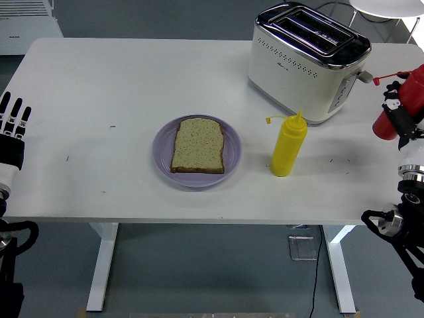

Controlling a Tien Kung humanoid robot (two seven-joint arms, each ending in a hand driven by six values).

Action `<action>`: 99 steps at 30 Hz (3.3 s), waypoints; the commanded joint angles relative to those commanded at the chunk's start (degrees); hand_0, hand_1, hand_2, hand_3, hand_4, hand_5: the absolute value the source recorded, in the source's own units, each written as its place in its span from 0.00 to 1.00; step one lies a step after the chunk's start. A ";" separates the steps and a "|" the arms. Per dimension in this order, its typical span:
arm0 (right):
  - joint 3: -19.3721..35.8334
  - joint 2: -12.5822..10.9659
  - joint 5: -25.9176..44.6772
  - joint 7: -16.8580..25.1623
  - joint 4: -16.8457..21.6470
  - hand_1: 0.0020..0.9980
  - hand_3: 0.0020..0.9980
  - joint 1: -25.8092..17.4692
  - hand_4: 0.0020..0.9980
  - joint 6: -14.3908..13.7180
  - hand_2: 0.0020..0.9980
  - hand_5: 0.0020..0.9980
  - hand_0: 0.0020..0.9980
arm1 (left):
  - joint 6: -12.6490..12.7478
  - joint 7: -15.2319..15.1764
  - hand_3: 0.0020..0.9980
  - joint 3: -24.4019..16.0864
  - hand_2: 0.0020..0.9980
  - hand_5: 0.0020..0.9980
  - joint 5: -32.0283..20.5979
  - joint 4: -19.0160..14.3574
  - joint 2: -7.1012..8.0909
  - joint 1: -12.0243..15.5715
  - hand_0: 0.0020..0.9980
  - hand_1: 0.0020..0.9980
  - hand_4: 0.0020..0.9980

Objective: Pick up the cup,pour liquid into bread,place the cup on the desk

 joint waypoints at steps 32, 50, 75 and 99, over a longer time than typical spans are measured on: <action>-9.48 4.43 3.99 0.00 -7.90 0.36 0.49 2.05 0.38 0.00 0.40 0.08 0.33 | -0.02 0.00 0.72 -0.09 0.73 1.00 0.07 0.08 -0.04 -0.06 0.81 0.74 0.52; -11.07 5.34 4.79 0.00 -10.95 0.36 0.49 3.12 0.38 0.00 0.40 0.08 0.33 | -0.02 0.01 0.72 -0.17 0.73 1.00 0.07 0.05 -0.07 -0.07 0.81 0.74 0.51; -11.98 5.70 5.24 0.00 -12.44 0.38 0.49 3.31 0.41 0.00 0.42 0.10 0.34 | -0.01 -0.01 0.72 -0.21 0.73 1.00 0.08 0.07 -0.09 -0.07 0.81 0.74 0.51; -12.21 5.21 -0.57 0.00 -11.54 0.56 0.68 0.81 0.63 0.00 0.59 0.14 0.56 | 0.01 -0.07 0.72 0.03 0.73 1.00 0.11 0.02 -0.09 0.16 0.81 0.74 0.51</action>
